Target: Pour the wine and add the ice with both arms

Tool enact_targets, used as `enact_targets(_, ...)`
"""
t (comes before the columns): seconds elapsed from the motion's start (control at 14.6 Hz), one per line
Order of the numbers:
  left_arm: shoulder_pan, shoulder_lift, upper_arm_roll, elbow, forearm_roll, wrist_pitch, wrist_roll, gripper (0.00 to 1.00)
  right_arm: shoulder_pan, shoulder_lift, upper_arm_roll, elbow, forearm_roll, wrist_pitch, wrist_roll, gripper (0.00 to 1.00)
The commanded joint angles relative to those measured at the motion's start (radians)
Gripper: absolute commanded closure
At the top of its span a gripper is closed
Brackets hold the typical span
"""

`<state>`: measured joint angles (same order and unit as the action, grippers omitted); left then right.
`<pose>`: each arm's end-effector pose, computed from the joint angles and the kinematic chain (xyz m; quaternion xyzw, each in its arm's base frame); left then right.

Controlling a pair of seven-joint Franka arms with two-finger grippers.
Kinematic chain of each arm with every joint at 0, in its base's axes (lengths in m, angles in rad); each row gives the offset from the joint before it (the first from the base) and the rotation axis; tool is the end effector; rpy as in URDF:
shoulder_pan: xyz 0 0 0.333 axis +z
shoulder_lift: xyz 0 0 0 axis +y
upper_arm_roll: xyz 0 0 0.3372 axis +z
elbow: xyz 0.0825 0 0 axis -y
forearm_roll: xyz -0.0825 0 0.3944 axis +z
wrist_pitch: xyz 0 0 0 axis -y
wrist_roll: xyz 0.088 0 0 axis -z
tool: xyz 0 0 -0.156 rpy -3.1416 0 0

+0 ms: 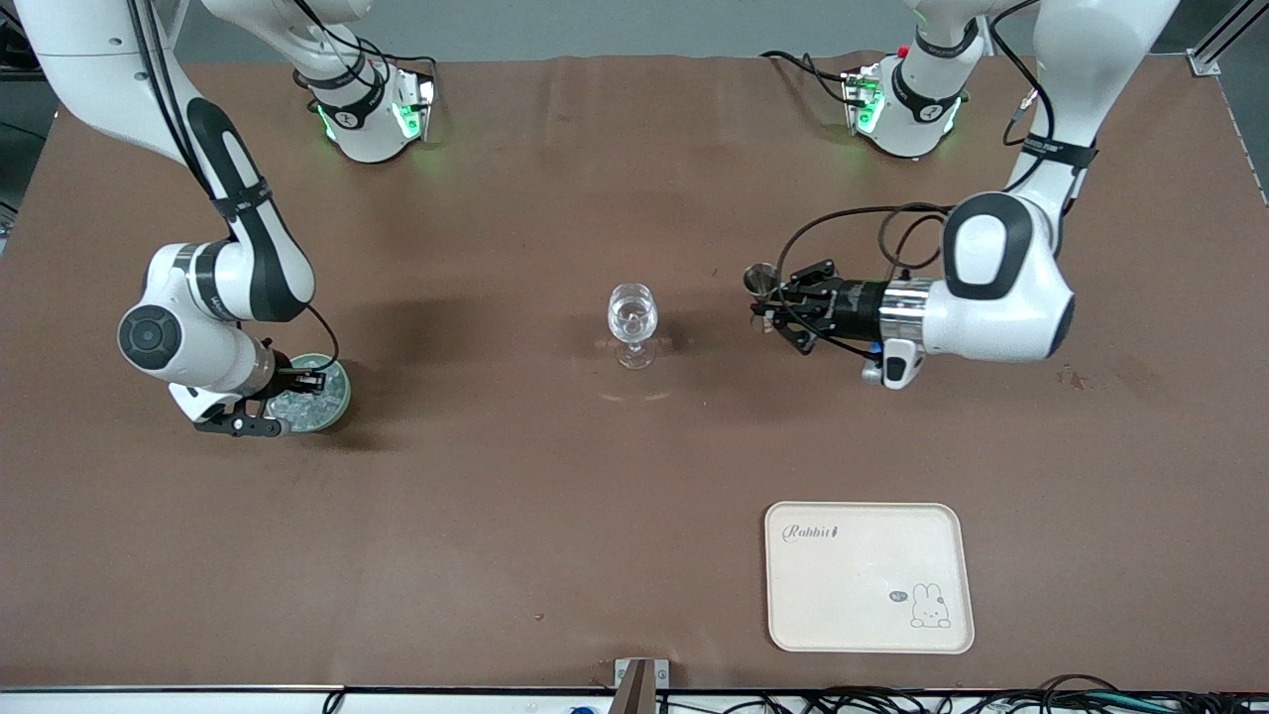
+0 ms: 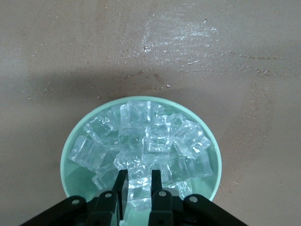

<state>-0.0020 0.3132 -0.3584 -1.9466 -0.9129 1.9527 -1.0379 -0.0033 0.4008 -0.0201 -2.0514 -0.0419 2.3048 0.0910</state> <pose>0.5382 -0.2891 0.3206 0.7421 0.4958 -0.3817 0.2406 0.5860 -0.0163 0.1923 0.9963 -0.0414 -0.0730 0.0209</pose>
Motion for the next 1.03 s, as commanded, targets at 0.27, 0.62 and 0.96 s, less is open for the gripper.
enact_targets(0.27, -0.001, 0.023, -0.141, 0.049, 0.158, 0.175, -0.246, 1.0, -0.004, -0.036, 0.006, 0.229, 0.031, -0.304, 0.013, 0.95)
enact_targets(0.62, -0.021, 0.061, -0.203, 0.083, 0.297, 0.269, -0.405, 1.0, 0.0, -0.068, 0.021, 0.428, 0.045, -0.488, 0.103, 0.96)
enact_targets(0.96, -0.039, 0.159, -0.25, 0.205, 0.517, 0.284, -0.631, 1.0, 0.0, -0.068, 0.149, 0.557, 0.045, -0.544, 0.376, 0.96)
